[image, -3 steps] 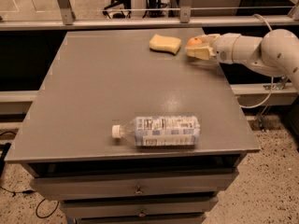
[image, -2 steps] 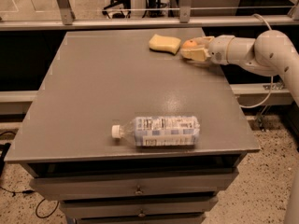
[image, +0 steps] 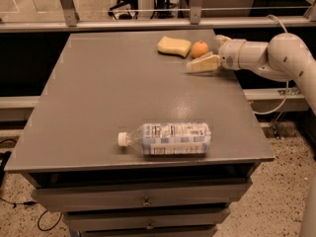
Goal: Move orange near sponge
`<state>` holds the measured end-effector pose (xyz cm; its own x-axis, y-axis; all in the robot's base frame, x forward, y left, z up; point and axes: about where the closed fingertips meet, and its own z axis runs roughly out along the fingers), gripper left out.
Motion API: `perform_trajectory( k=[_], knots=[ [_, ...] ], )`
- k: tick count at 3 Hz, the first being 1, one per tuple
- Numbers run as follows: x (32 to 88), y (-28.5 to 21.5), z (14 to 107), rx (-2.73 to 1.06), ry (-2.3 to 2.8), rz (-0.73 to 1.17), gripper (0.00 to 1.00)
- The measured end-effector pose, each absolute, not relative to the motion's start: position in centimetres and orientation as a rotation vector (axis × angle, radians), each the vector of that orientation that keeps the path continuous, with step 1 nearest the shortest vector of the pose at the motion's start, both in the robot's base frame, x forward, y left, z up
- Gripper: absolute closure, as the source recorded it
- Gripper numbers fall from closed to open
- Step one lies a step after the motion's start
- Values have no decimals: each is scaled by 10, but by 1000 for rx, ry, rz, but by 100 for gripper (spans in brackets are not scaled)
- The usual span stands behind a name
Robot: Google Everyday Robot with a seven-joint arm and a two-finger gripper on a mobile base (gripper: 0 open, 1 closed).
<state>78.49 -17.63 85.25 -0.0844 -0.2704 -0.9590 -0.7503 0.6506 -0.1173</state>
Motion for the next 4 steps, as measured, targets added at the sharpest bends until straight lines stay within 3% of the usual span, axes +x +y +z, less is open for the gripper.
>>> perform_trajectory(
  k=[2,4],
  knots=[
    [741,-168,894,-906,1609,494,0],
    [631,-194,969,-926,1594,466,0]
  ],
)
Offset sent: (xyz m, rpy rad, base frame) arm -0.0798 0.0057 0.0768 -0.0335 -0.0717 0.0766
